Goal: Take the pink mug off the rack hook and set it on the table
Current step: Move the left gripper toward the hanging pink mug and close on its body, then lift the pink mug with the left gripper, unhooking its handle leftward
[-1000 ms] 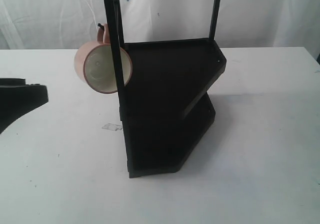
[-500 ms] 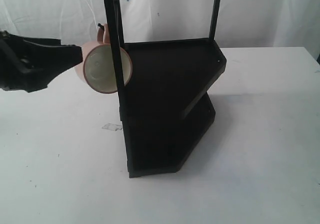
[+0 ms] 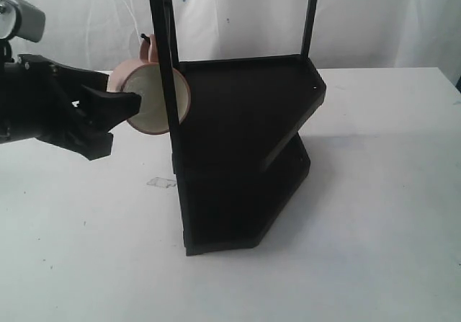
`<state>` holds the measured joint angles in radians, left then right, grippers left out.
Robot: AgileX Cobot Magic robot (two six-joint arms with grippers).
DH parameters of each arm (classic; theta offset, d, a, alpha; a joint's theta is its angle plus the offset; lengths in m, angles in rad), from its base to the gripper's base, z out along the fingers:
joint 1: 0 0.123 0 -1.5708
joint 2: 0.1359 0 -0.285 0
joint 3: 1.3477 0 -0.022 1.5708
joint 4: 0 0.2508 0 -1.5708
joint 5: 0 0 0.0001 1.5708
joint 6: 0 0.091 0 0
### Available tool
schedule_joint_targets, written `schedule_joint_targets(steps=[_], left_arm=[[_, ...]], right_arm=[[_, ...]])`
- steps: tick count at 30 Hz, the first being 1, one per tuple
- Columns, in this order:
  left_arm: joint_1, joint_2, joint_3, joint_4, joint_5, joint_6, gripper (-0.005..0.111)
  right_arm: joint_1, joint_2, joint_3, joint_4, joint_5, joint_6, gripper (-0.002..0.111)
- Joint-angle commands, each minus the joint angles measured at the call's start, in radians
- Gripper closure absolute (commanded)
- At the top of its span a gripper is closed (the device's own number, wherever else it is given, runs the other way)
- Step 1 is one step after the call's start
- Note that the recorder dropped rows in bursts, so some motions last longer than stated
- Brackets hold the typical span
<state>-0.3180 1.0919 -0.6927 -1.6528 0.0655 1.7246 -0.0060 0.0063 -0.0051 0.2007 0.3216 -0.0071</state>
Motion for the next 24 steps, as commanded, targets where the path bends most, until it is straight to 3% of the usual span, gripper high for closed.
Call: schedule_joint_targets(steps=[1,16,24], left_arm=[[-0.034,0.038,-0.039,-0.013,-0.08,0.007,0.046],[-0.034,0.105,-0.076,0.079,-0.271,-0.003,0.046],[-0.034,0.18,-0.194,0.109,-0.204,-0.107,0.046]], right_arm=[[-0.004,-0.006,0.005,-0.003,-0.006,0.001,0.108],[-0.004,-0.006,0.005,-0.003,-0.006,0.001,0.108],[-0.004,-0.006,0.005,-0.003,-0.006,0.001,0.108]])
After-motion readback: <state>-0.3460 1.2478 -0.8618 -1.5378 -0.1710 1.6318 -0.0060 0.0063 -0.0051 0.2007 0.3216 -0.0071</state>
